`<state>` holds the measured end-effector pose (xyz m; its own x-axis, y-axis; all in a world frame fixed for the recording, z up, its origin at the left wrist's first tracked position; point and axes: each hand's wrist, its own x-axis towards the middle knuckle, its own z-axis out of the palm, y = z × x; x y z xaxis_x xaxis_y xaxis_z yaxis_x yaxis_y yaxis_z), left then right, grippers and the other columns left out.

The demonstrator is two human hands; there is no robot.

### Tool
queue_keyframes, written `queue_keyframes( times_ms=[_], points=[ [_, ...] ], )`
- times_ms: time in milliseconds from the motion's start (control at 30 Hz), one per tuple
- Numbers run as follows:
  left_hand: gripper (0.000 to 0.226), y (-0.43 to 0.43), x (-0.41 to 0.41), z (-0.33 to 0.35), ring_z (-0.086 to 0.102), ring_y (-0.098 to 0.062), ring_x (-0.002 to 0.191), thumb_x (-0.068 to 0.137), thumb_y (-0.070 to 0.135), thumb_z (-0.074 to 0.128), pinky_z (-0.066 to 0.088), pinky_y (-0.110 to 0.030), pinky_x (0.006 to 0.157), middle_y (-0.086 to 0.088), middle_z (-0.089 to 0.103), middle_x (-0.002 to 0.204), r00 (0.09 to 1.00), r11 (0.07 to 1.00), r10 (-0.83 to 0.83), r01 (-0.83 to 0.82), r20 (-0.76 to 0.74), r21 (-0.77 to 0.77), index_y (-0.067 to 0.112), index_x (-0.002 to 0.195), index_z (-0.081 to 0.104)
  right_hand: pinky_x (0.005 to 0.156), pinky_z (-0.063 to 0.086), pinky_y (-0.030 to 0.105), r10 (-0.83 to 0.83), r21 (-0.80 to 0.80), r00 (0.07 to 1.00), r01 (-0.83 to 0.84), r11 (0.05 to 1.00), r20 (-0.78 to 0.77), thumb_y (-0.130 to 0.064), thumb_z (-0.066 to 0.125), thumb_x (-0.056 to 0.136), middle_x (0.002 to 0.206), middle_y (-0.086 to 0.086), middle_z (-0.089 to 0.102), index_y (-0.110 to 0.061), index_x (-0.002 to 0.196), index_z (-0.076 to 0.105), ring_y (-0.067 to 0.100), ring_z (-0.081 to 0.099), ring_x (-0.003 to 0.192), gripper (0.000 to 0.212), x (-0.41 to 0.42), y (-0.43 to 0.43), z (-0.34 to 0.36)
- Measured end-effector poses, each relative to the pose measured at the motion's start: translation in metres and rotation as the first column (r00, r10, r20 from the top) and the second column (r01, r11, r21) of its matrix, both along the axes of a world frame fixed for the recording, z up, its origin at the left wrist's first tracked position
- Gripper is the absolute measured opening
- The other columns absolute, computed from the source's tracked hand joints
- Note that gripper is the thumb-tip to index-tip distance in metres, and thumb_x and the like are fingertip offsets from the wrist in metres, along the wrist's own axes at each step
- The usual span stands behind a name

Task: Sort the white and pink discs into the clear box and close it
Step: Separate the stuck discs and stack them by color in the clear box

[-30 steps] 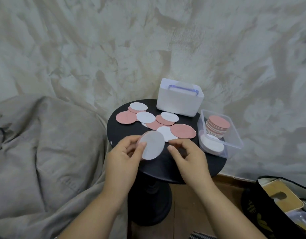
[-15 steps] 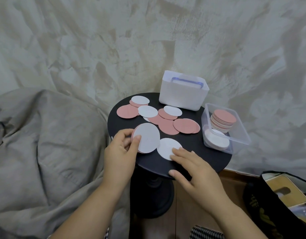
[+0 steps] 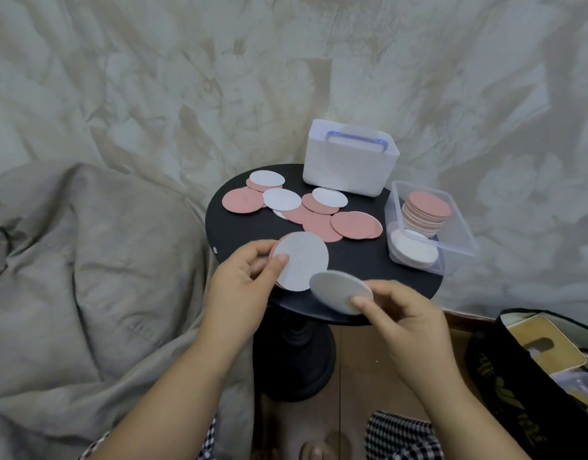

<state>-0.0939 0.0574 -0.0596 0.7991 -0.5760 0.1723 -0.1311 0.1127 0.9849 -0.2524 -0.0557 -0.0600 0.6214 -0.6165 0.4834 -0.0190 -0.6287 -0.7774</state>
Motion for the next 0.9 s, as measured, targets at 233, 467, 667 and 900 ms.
queue_keyframes(
  times_ms=[233,467,667,900],
  points=[
    [0.018,-0.002,-0.027,0.011,0.070,-0.014,0.085,0.070,0.026,0.067,0.058,-0.030,0.072,0.002,0.074,0.090,0.963,0.960,-0.269,0.266,-0.028,-0.082,0.028,0.088,0.072,0.071,0.056,0.021,-0.069,0.344,0.991,0.027,0.938,0.111,-0.006,0.064,0.082,0.090,-0.014,0.072,-0.029,0.094,0.065,0.004,0.067,0.082,0.026,0.013,0.001,0.002],
    [0.037,-0.017,-0.034,0.012,0.056,0.012,0.104,0.089,0.012,0.057,0.043,-0.006,0.084,0.023,0.063,0.111,0.955,0.983,-0.181,0.186,0.236,0.001,0.041,0.112,0.055,0.071,0.050,0.011,-0.132,0.348,0.975,0.063,0.935,0.178,-0.008,0.070,0.077,0.092,-0.021,0.071,-0.036,0.093,0.066,-0.004,0.065,0.084,0.033,0.009,-0.007,0.006],
    [0.036,-0.029,-0.036,-0.009,0.049,0.017,0.106,0.089,0.022,0.053,0.034,0.001,0.085,0.023,0.057,0.112,0.823,0.998,-0.036,-0.003,0.567,0.068,0.023,0.125,0.056,0.085,0.039,0.003,-0.170,0.052,0.982,0.166,0.985,0.076,-0.011,0.069,0.081,0.099,-0.031,0.064,-0.035,0.111,0.061,-0.013,0.055,0.099,0.040,0.011,-0.012,-0.007],
    [0.040,-0.028,-0.037,-0.016,0.049,0.012,0.104,0.089,0.025,0.044,0.035,-0.002,0.088,0.010,0.059,0.107,0.763,0.997,0.055,-0.082,0.644,0.012,0.016,0.126,0.055,0.087,0.036,0.005,-0.162,-0.250,0.983,0.177,0.952,0.082,-0.021,0.042,0.091,0.107,-0.010,0.055,-0.015,0.136,0.042,-0.009,0.048,0.104,0.045,0.016,-0.006,-0.023]
  ],
)
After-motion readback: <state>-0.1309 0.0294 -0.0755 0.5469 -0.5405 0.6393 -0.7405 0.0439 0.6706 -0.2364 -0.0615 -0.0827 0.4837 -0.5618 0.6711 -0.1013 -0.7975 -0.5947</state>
